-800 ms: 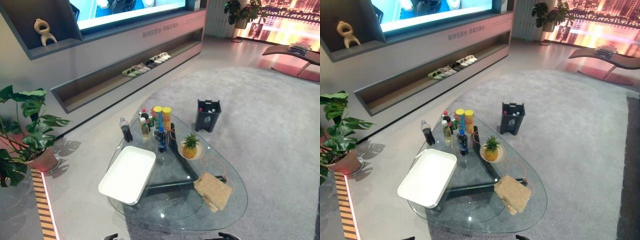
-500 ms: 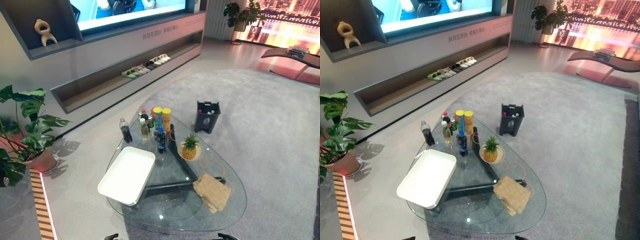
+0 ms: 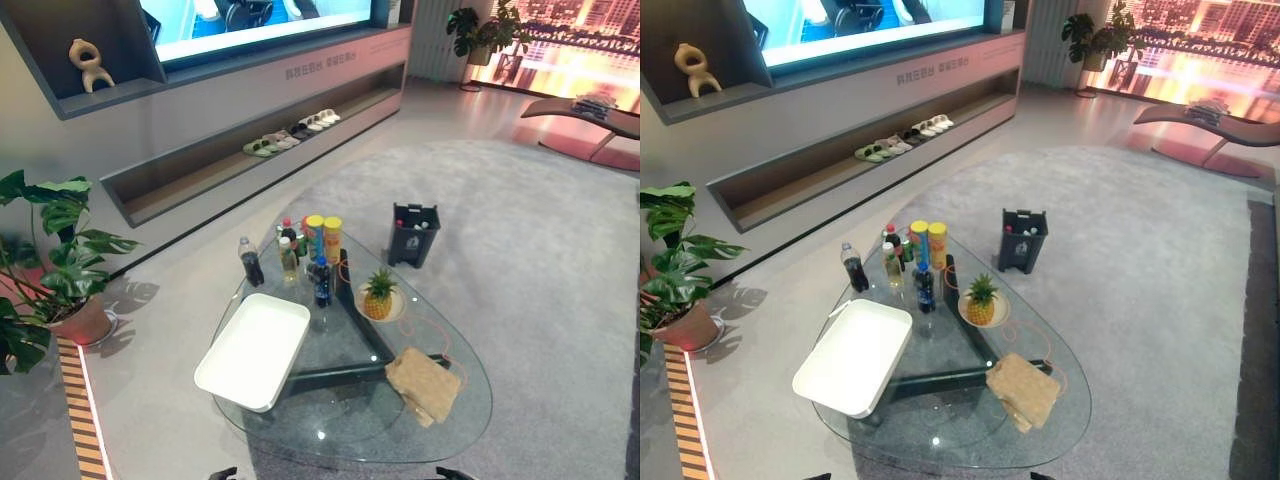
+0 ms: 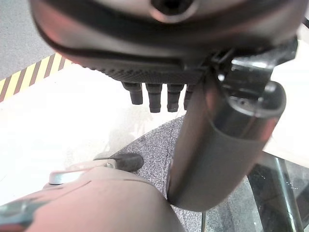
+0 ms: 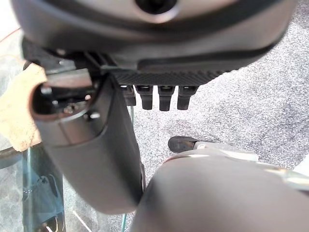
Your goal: Wipe the table with a cloth and put it in the basket.
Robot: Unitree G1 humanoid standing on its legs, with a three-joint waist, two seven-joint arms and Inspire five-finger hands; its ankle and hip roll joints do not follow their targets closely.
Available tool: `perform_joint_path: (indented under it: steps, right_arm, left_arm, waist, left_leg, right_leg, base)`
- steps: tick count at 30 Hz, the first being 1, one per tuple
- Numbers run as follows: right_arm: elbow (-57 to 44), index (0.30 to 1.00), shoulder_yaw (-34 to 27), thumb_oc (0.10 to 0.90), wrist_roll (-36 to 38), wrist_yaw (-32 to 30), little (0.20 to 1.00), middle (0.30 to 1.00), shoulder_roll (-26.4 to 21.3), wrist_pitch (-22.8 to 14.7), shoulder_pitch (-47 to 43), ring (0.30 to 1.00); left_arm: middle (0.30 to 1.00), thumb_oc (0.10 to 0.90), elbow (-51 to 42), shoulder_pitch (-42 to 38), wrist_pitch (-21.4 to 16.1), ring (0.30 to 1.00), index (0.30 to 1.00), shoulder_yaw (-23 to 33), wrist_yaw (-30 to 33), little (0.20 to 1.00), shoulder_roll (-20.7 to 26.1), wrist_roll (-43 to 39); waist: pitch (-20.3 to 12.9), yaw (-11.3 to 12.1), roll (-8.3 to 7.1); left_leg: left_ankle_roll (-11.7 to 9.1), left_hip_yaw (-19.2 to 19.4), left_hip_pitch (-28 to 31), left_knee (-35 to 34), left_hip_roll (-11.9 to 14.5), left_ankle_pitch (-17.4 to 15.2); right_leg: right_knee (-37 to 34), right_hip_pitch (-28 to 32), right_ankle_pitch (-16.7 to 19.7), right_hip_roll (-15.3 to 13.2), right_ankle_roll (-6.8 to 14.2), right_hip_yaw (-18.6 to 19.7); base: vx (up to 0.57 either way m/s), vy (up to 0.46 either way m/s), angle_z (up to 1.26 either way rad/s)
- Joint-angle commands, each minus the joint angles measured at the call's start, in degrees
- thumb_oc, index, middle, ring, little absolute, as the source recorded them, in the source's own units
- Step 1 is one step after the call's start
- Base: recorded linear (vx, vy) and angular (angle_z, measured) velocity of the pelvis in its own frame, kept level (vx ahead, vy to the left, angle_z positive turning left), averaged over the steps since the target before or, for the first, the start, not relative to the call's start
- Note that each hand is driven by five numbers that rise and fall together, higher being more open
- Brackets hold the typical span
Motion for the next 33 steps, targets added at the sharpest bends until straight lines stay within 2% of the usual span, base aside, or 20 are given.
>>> perform_joint_path:
  steps: [1,4,8,16,23,24,26,29,33]
  right_arm:
    - [3.83,0.9,1.77,0.8,1.42,-0.61,0.9,0.9,0.58,-0.64,-2.08,0.9]
    - [3.48,0.9,1.62,0.8,0.02,-1.4,0.9,0.9,0.49,-2.29,-2.05,0.9]
    - [2.37,0.9,1.33,0.8,3.48,-1.64,0.9,0.9,0.29,-3.43,-2.08,0.9]
    - [-7.82,0.9,3.25,0.8,6.75,-0.75,0.9,0.9,-0.69,-7.76,-2.54,0.9]
    - [-26.83,0.9,5.23,0.8,10.58,-4.36,0.9,0.9,-1.71,-6.9,-0.8,0.9]
    - [-33.86,0.9,5.55,0.8,10.98,-6.81,0.9,0.9,-1.97,-5.79,-0.4,0.9]
    - [-41.1,0.9,5.71,0.8,10.67,-9.25,0.9,0.9,-2.39,-5.76,-0.07,0.9]
    - [-50.25,0.9,5.61,0.8,9.39,-12.01,0.9,0.9,-3.1,-6.89,0.33,0.9]
    - [-56.31,0.9,4.76,0.8,5.15,-15.62,0.9,0.9,-4.18,-10.08,-0.77,0.9]
  left_arm:
    - [0.9,0.8,4.28,-3.69,-1.29,0.9,0.9,-1.31,0.15,0.9,-1.39,2.47]
    - [0.9,0.8,4.2,-3.56,-1.33,0.9,0.9,-1.2,0.37,0.9,-1.51,2.54]
    - [0.9,0.8,3.88,-3.55,-1.31,0.9,0.9,-1.2,1.0,0.9,-1.36,2.74]
    - [0.9,0.8,1.16,-2.82,-1.12,0.9,0.9,-2.02,2.4,0.9,0.23,2.53]
    - [0.9,0.8,-2.12,-0.65,-1.1,0.9,0.9,-2.8,3.77,0.9,0.59,2.61]
    - [0.9,0.8,-2.95,-0.38,-0.95,0.9,0.9,-2.89,4.16,0.9,0.69,2.27]
    - [0.9,0.8,-3.77,-0.06,-1.43,0.9,0.9,-2.81,4.46,0.9,0.84,1.75]
    - [0.9,0.8,-4.97,0.53,-2.01,0.9,0.9,-2.74,4.95,0.9,0.89,1.48]
    - [0.9,0.8,-5.58,0.1,-2.75,0.9,0.9,-3.17,5.83,0.9,0.71,0.44]
  waist:
    - [2.31,0.58,-0.8]
    - [2.31,0.54,-0.84]
    - [2.51,0.58,-0.95]
    - [4.29,0.88,-1.78]
    - [6.06,0.73,-2.4]
    - [6.54,0.42,-2.44]
    - [7.22,-0.09,-2.38]
    - [8.18,-0.87,-2.24]
    - [9.69,-1.61,-1.93]
  left_leg:
    - [0.55,-0.75,-0.7,-0.09,0.42,-0.31]
    - [0.56,-0.73,-0.57,-0.09,0.4,-0.33]
    - [0.56,-0.81,-0.64,-0.09,0.35,-0.18]
    - [0.84,-0.82,-1.9,0.32,0.54,0.24]
    - [1.15,-0.77,-3.89,2.21,0.53,0.09]
    - [1.25,-0.73,-4.41,2.46,0.47,0.1]
    - [1.33,-0.68,-4.9,2.45,0.48,0.2]
    - [1.46,-0.53,-5.39,2.63,0.39,0.12]
    - [1.52,-0.01,-7.39,4.38,0.2,-0.17]
  right_leg:
    - [0.37,1.91,0.14,-2.74,1.68,-3.0]
    - [0.37,1.97,0.19,-2.73,1.74,-2.99]
    - [0.51,1.79,0.27,-2.71,1.78,-2.94]
    - [1.06,0.24,0.67,-2.46,1.75,-2.62]
    - [1.53,-1.48,1.06,-2.52,1.54,-2.51]
    - [1.71,-2.08,1.15,-2.46,1.47,-2.36]
    - [1.9,-2.82,1.22,-2.37,1.37,-2.11]
    - [2.27,-3.55,1.04,-2.29,1.22,-1.79]
    - [3.99,-5.72,0.49,-2.36,1.01,-1.59]
  base:
    - [0.0,0.0,0.0]
    - [0.0,0.0,0.0]
    - [0.0,0.0,0.0]
    - [0.0,-0.004,0.0]
    - [0.0,0.0,0.0]
    - [-0.04,-0.014,-0.01]
    - [-0.05,-0.003,-0.01]
    - [0.0,0.0,0.0]
    - [-0.03,0.014,0.0]
